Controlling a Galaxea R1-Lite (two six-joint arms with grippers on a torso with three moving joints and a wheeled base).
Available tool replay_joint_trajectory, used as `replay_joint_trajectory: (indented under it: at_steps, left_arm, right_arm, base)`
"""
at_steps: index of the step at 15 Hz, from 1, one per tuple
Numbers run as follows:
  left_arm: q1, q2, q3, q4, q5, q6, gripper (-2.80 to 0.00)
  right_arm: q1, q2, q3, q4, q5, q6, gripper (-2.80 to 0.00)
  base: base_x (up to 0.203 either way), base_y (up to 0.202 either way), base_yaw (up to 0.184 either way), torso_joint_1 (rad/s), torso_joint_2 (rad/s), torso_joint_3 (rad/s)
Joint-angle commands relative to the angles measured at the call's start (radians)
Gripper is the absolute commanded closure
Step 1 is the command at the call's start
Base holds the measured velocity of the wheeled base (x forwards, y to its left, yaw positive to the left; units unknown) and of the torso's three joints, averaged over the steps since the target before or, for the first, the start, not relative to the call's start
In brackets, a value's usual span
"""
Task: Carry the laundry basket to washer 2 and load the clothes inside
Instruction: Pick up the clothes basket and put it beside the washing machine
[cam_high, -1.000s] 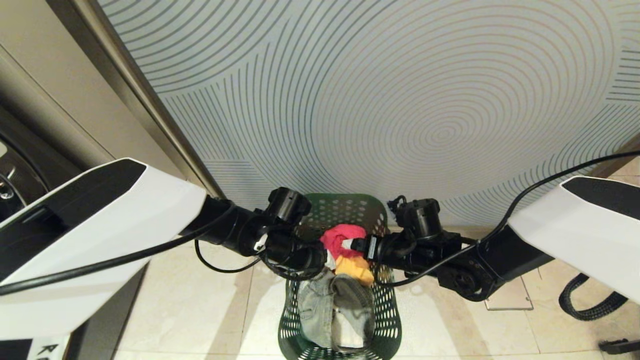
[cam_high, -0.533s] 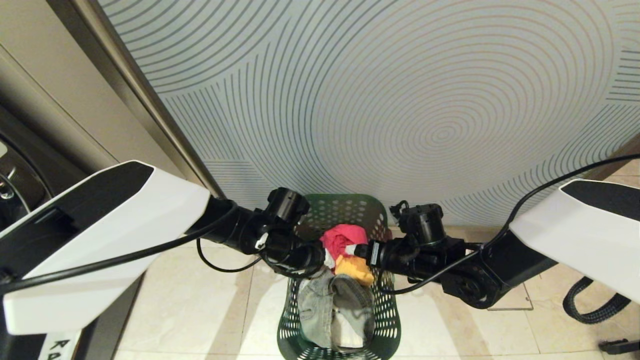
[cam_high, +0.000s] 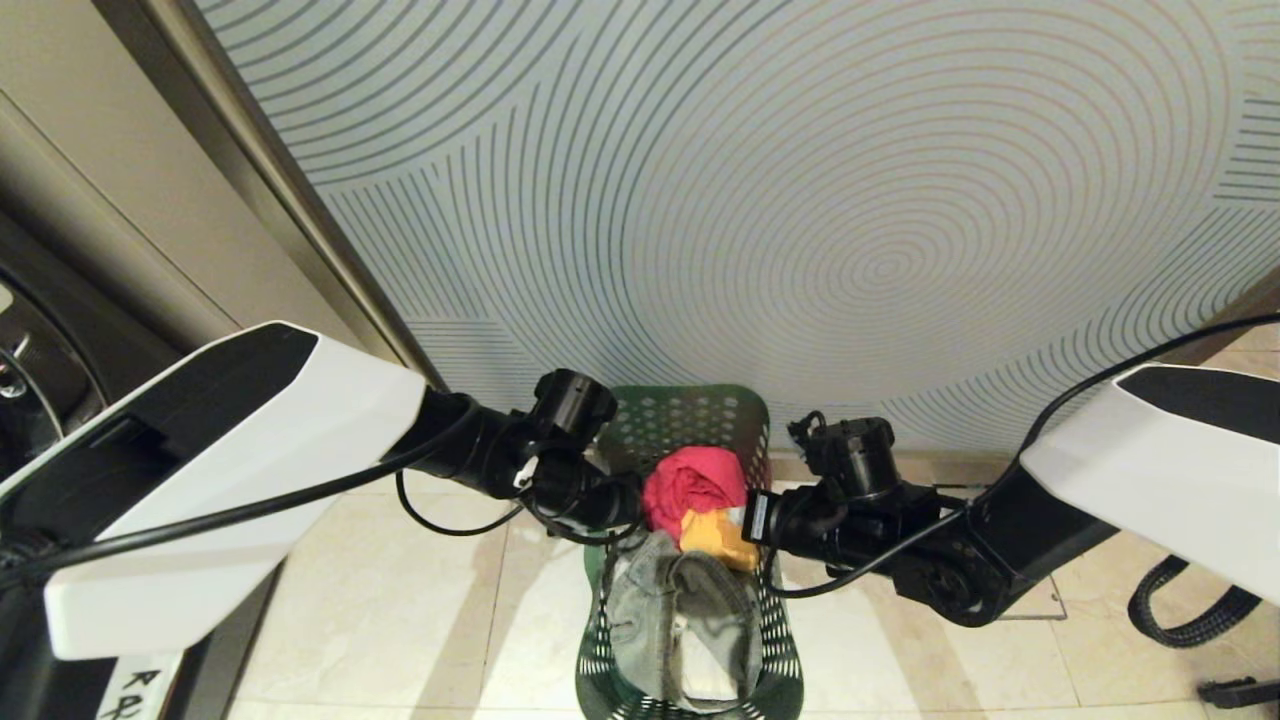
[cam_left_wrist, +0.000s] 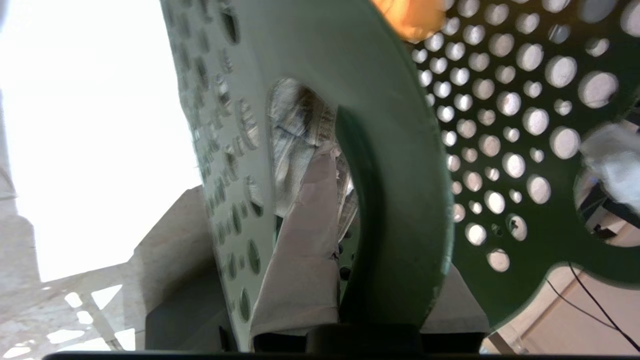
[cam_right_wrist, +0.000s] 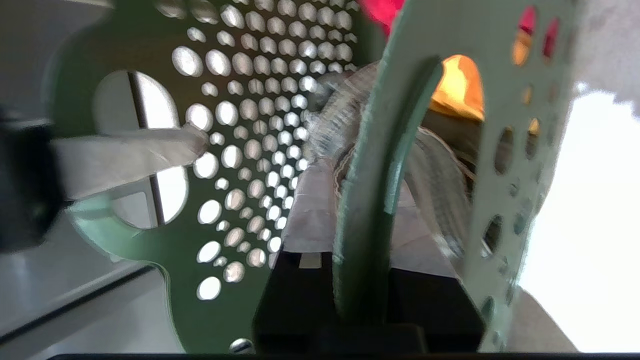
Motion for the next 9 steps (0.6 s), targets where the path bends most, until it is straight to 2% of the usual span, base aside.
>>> replay_joint_trajectory:
  at_steps: [1, 4, 9]
  left_arm:
    - [0.006, -0.006, 0.001, 0.0, -0.013, -0.003, 0.0]
    - [0.008, -0.021, 0.0, 0.034, -0.047, -0.014, 0.0]
    - [0.015, -0.116, 0.0, 0.079, -0.136, -0.1, 0.0]
  right_arm:
    - [0.001, -0.008, 0.024, -0.031, 0.005, -0.004, 0.0]
    - [0.001, -0.056, 0.063, -0.049, 0.037, -0.019, 0.0]
    - [0.004, -0.174, 0.102, -0.044, 0.089, -0.018, 0.0]
  base:
    - [0.0, 0.0, 0.0, 0.0, 0.0, 0.0]
    - [0.0, 0.0, 0.0, 0.0, 0.0, 0.0]
    - [0.0, 0.0, 0.0, 0.0, 0.0, 0.0]
